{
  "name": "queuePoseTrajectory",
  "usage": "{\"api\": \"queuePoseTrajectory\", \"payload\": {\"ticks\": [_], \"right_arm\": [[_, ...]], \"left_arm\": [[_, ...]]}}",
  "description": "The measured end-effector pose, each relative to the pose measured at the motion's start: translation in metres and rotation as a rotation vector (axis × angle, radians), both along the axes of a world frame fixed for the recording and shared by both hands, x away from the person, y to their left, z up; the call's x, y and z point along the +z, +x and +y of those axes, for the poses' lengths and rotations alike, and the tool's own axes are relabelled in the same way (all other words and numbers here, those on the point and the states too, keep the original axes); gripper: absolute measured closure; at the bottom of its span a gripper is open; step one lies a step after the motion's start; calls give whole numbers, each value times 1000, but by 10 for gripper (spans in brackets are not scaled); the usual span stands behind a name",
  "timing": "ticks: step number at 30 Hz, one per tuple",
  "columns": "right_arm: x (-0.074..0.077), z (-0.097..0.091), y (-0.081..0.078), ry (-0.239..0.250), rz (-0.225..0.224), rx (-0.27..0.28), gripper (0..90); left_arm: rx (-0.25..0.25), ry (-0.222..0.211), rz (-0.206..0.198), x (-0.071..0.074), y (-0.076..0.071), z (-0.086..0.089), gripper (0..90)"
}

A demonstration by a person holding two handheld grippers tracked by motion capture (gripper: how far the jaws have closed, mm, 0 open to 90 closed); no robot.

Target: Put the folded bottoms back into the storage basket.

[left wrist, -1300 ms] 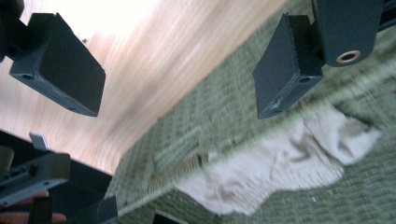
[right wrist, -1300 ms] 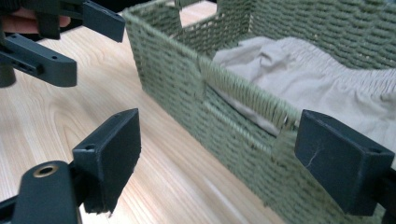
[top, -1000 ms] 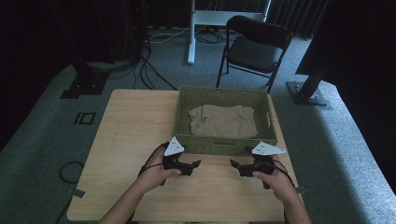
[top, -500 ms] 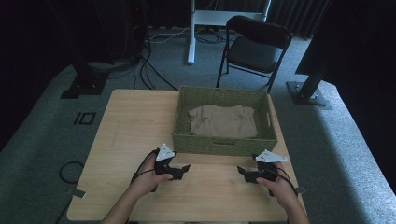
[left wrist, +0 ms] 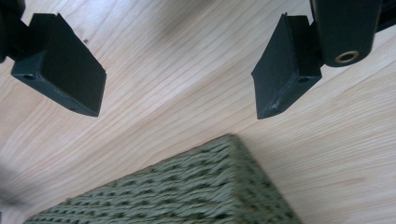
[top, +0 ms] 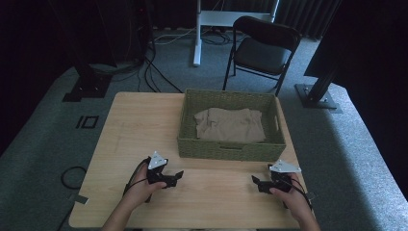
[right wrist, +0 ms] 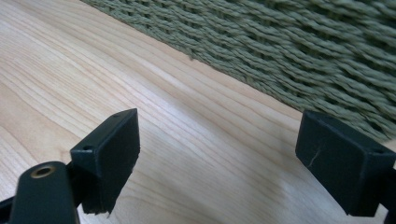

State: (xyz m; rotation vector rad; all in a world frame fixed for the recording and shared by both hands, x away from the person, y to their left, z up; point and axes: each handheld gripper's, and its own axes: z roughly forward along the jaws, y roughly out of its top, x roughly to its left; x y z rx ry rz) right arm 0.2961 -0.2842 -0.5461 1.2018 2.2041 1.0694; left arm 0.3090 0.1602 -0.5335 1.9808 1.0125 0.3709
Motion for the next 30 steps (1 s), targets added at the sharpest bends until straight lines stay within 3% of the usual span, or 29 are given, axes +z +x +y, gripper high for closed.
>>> {"api": "queuePoseTrajectory", "payload": {"ticks": [14,24,30], "right_arm": [[-4,-15,-12,-7,17,-66,134],[-11,-25,-18,-76,32,-127,135],[-12,-28,-17,-35,73,-167,133]], "left_arm": [[101,12,19,-9,-9,35,181],[198,23,41,-14,-12,55,181],[225,28,72,-18,-14,60,181]]}}
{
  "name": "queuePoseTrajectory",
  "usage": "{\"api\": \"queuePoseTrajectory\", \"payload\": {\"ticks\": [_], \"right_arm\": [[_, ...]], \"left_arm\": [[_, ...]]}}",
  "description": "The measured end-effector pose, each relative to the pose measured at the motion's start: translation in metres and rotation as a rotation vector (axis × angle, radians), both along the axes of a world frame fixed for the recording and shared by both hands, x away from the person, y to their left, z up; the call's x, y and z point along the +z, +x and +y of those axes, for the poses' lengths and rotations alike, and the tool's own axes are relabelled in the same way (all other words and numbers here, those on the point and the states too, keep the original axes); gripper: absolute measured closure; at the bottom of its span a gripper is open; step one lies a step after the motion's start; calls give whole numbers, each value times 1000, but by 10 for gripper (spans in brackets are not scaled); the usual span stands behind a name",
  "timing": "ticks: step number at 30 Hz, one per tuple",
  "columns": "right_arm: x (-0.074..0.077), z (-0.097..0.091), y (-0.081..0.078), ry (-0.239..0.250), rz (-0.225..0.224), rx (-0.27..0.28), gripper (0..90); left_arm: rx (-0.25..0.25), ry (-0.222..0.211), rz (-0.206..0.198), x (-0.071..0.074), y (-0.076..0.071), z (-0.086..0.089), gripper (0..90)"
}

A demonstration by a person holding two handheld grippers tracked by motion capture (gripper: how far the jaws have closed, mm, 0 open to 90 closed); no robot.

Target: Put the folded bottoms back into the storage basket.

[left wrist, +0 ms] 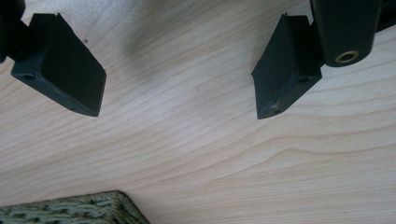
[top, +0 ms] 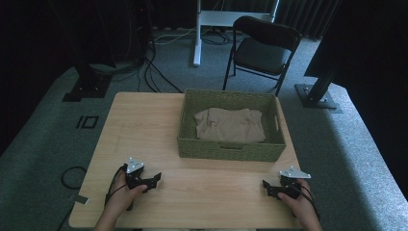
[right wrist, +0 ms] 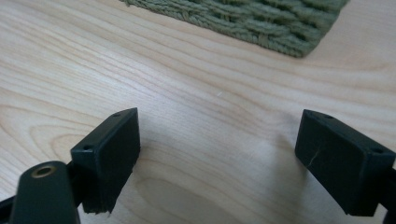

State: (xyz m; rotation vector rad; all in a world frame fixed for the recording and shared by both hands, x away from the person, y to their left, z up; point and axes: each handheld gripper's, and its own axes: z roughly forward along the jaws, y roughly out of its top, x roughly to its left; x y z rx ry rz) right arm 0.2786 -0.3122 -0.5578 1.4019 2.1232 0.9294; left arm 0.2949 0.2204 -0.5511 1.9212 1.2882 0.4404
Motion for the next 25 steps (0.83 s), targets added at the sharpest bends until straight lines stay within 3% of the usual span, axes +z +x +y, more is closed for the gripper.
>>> {"api": "queuePoseTrajectory", "payload": {"ticks": [6,7,8,14,16,21,25], "right_arm": [[0,2,0,-1,1,-12,123],[0,2,0,-1,0,-12,122],[0,2,0,-1,1,-12,122],[0,2,1,-1,0,-15,123],[0,2,1,-1,0,-15,123],[0,2,1,-1,0,-16,122],[0,2,1,-1,0,-16,123]], "left_arm": [[55,6,17,-1,-1,2,183],[95,12,16,-1,0,2,183],[95,12,16,-1,0,2,183],[194,68,9,-1,1,-7,183],[198,79,9,-1,1,-8,183],[213,153,9,-1,1,-16,182],[212,153,11,-1,2,-16,162]]}}
